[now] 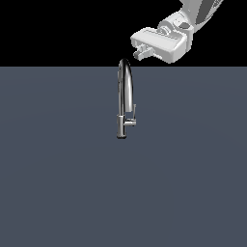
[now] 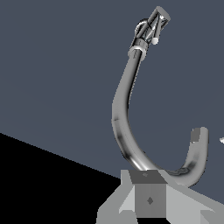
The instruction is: Turn on the faucet by rotating a designated handle.
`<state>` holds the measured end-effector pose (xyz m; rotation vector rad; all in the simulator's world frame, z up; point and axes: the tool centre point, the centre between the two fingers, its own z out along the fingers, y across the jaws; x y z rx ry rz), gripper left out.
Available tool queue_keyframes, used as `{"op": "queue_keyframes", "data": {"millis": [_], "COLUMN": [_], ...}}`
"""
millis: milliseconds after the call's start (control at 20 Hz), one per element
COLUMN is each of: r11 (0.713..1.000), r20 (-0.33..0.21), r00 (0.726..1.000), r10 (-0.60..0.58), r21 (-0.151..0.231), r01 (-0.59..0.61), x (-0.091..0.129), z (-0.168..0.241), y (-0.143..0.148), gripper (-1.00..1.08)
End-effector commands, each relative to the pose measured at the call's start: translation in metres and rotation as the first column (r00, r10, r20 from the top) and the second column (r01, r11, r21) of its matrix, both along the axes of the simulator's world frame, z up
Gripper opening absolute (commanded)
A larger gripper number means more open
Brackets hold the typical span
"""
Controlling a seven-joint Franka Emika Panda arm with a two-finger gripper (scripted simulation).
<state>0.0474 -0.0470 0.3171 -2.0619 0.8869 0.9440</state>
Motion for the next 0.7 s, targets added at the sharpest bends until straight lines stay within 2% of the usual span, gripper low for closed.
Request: {"op": "queue_keyframes", "data": {"millis": [0, 300, 650], "r11": [0.999, 0.982, 0.938], "r20": [-0.046, -0.166, -0.319], "r00": [0.998, 0.980, 0.929], "r10": [-0.034, -0.111, -0.187], "r21": [0.040, 0.131, 0.223], "r01": [0.035, 0.133, 0.265], "x": [0.009, 0.028, 0.044], "z": [-0.017, -0.061, -0.119], "y": [-0.002, -0.005, -0.003], "gripper": [-1.00, -1.00, -1.00]}}
